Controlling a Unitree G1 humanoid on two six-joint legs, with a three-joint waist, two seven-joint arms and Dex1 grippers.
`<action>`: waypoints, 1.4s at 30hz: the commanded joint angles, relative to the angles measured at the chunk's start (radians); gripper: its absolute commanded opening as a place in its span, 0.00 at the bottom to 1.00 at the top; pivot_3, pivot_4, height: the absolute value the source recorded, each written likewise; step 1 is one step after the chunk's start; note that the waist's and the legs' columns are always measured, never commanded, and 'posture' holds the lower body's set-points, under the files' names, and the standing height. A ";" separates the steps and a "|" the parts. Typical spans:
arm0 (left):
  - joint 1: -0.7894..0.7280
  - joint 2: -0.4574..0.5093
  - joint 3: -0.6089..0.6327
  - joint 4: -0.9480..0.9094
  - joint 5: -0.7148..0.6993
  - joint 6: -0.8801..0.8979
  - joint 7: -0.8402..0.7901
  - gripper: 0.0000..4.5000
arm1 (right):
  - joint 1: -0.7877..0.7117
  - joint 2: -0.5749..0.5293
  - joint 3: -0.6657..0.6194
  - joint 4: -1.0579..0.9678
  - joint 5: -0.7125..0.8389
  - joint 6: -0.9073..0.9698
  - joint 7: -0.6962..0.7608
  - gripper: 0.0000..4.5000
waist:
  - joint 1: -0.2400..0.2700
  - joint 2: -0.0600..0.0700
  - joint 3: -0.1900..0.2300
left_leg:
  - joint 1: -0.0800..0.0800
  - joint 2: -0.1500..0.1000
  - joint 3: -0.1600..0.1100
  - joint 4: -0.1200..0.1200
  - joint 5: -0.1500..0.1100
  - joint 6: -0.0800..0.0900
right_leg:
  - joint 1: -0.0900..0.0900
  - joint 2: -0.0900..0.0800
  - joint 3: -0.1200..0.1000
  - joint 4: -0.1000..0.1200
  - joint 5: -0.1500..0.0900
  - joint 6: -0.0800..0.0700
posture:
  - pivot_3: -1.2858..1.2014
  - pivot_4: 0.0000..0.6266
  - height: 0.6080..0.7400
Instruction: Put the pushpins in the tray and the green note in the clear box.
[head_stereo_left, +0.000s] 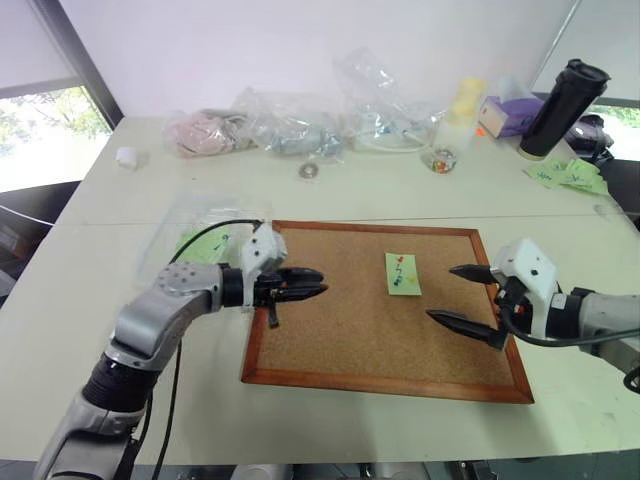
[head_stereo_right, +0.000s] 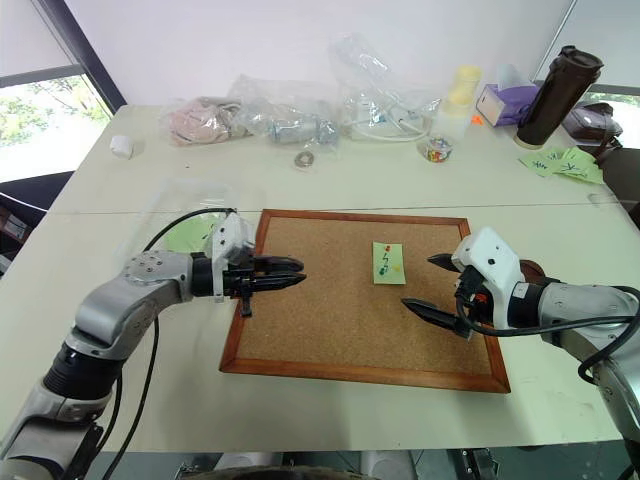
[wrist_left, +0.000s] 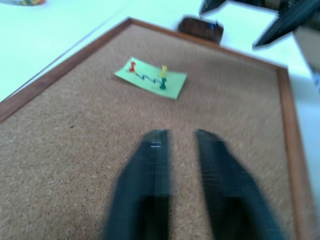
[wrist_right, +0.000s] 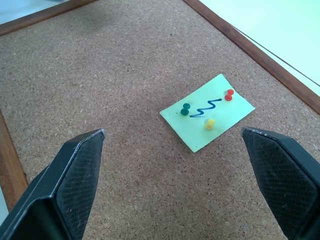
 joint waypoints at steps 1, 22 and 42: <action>0.006 -0.027 -0.030 0.026 0.036 -0.067 -0.014 0.01 | -0.047 0.020 0.029 -0.013 -0.007 -0.018 -0.023 1.00 | 0.000 0.000 0.000 | 0.000 0.000 0.000 0.000 0.000 0.000 | 0.000 0.000 0.000 0.000 0.000 0.000 | 0.52 0.24 1.00; 0.096 -0.148 -0.125 0.348 0.253 -0.350 0.038 0.01 | -0.444 0.260 0.355 0.460 -0.308 -0.117 -0.170 1.00 | 0.014 0.006 -0.006 | 0.003 -0.001 0.000 0.002 0.000 0.000 | 0.003 -0.001 0.000 0.000 0.000 0.000 | 0.52 0.24 1.00; 0.117 -0.151 -0.115 0.304 0.258 -0.318 0.048 0.00 | -0.444 0.301 0.399 0.583 -0.440 -0.245 -0.135 0.94 | -0.002 0.008 -0.007 | 0.003 -0.001 0.000 0.001 0.000 0.000 | 0.003 0.000 0.000 0.001 0.000 0.000 | 0.52 0.24 1.00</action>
